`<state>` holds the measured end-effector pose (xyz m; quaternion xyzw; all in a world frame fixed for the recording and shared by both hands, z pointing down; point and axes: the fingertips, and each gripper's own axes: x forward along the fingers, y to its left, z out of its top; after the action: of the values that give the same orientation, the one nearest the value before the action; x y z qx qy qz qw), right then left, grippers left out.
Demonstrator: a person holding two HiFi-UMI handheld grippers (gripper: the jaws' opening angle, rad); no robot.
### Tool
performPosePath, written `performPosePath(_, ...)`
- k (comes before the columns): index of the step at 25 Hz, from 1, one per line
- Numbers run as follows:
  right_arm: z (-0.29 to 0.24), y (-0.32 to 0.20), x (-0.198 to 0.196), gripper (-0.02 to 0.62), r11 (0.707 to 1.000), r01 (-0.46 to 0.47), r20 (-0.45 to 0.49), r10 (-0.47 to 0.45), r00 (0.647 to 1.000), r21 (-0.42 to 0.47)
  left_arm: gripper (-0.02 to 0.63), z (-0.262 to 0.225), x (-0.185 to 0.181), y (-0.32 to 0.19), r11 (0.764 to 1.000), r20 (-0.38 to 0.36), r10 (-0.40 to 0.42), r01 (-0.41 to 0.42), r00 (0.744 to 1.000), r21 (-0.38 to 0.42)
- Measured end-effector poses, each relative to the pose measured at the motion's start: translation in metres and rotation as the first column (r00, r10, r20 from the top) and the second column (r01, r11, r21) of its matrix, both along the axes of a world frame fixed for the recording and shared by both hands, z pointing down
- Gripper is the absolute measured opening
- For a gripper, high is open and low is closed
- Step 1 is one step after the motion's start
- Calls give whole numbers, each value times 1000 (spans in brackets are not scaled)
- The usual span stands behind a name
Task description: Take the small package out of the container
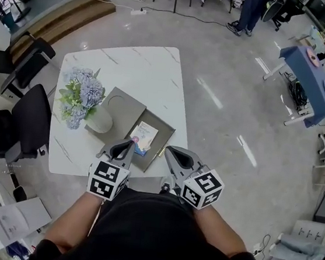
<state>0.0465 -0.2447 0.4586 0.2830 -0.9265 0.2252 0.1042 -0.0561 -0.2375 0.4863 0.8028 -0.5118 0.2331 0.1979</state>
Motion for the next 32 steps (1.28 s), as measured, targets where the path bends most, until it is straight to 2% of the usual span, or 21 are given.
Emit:
performPosePath(2, 0, 1, 1, 0, 1000, -1, -2, 1, 1000, 1, 7, 1, -2, 0, 1000, 12, -4, 4, 1000, 2)
performPosePath(11, 0, 5, 3, 0, 1000, -14, 0, 14, 1000, 11, 109, 12, -4, 1, 1000, 25, -6, 7, 1000, -21)
performPosePath(16, 2, 7, 7, 0, 1000, -19, -6, 19, 1000, 12, 171, 11, 0, 0, 1000, 23, -1, 1, 1000, -5)
performPosePath(27, -1, 9, 15, 0, 999, -36, 1, 36, 999, 32, 337, 14, 9, -3, 1000, 64, 18, -19, 998, 4)
performPosePath(32, 2, 8, 21, 0, 999, -41, -4, 41, 999, 26, 351, 23, 10, -2, 999, 86, 25, -23, 996, -28)
